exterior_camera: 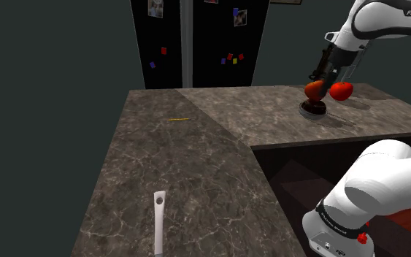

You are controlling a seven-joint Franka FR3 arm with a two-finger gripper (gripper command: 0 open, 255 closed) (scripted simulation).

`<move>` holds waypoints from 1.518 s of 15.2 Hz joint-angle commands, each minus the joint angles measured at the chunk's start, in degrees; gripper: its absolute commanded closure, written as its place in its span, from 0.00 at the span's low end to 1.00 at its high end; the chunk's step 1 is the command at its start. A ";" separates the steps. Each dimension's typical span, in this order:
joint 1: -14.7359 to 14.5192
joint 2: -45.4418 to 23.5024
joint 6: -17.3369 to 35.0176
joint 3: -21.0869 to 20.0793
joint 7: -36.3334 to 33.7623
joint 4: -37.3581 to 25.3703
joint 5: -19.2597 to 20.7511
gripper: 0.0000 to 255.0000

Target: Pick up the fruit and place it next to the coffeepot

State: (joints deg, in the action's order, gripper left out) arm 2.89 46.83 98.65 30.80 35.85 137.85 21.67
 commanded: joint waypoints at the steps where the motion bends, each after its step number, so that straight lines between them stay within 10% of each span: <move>1: -0.21 -2.31 0.58 3.07 2.90 -2.56 0.99 1.00; 10: -4.29 -13.94 3.33 18.40 16.12 -15.59 1.60 1.00; 16: -12.35 -24.79 4.99 33.84 27.00 -26.87 -3.44 1.00; 19: -21.95 -32.59 5.59 48.43 34.45 -33.43 -9.75 1.00; 21: -38.50 -34.40 4.96 66.95 37.42 -38.46 -11.61 1.00; 23: -48.87 -27.88 2.62 74.84 35.09 -44.29 -5.60 1.00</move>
State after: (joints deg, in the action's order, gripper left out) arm -40.16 16.54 102.23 100.66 71.52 96.46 13.63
